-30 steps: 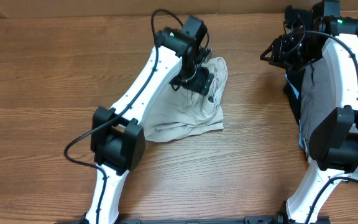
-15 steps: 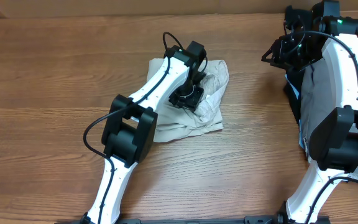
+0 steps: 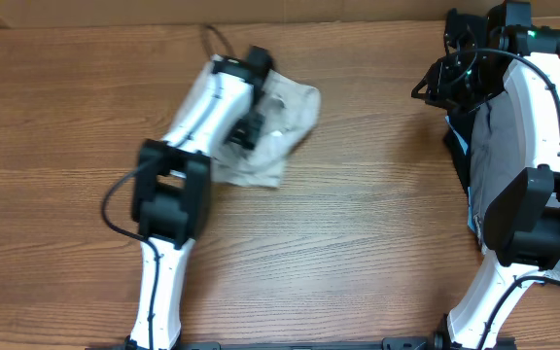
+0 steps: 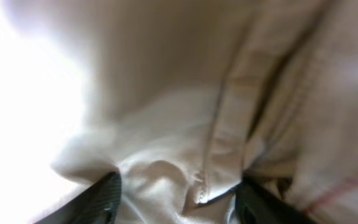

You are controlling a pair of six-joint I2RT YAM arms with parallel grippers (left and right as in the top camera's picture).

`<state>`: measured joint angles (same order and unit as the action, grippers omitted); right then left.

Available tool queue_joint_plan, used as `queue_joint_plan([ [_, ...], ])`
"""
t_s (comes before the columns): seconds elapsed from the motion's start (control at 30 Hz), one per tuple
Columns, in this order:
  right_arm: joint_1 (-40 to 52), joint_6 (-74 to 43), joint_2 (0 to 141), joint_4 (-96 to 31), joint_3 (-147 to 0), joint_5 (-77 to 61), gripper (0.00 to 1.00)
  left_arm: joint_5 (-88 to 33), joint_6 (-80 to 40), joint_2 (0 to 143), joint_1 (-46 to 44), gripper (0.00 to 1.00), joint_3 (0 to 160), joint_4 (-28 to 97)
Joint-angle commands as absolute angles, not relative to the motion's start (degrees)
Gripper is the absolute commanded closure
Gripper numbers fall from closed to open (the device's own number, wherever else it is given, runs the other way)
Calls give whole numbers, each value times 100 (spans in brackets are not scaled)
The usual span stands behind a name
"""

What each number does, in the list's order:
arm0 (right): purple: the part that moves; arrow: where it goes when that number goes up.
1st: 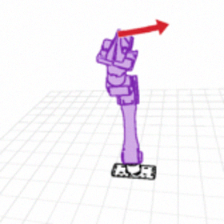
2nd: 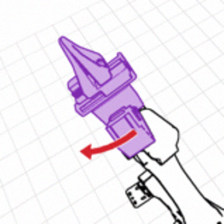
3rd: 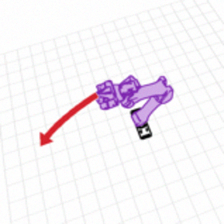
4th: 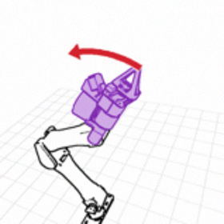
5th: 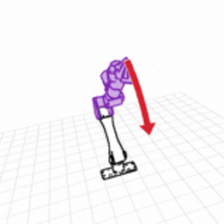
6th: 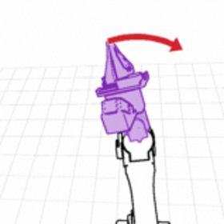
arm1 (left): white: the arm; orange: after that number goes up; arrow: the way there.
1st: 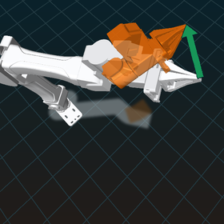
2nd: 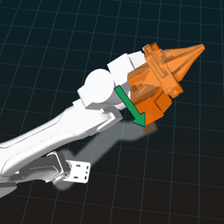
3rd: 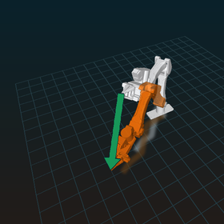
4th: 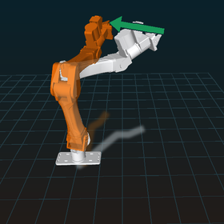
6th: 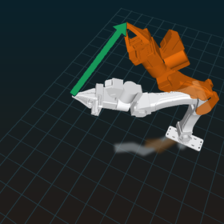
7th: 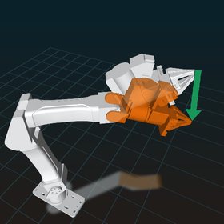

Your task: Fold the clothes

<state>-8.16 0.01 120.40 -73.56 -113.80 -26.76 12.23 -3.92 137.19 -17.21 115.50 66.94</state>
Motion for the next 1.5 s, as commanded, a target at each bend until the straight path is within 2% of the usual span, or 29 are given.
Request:
queue_joint_plan([
  [0.0,-810,47,11948,-7334,-11476,-2655,62,1369,-504,14086,-875,31,11437,6302],
  [0.13,-810,47,11948,-7336,-11476,-2655,62,373,-1109,14103,-191,27,11437,5754],
  [0.33,-810,43,11948,-7367,-11476,-2657,63,-255,-1568,14156,519,27,11437,5037],
  [0.7,-770,21,11948,-7430,-11474,-2657,62,381,-624,14274,1160,25,11434,4617],
  [1.2,-674,23,11948,-7428,-11474,-2655,62,401,-329,14282,1769,24,11434,3916],
  [1.33,-674,23,11948,-7430,-11474,-2657,62,397,38,14278,1776,15,11480,3691],
  [1.47,-674,21,11948,-7432,-11474,-2657,62,342,224,14256,1743,5,12042,4141],
])
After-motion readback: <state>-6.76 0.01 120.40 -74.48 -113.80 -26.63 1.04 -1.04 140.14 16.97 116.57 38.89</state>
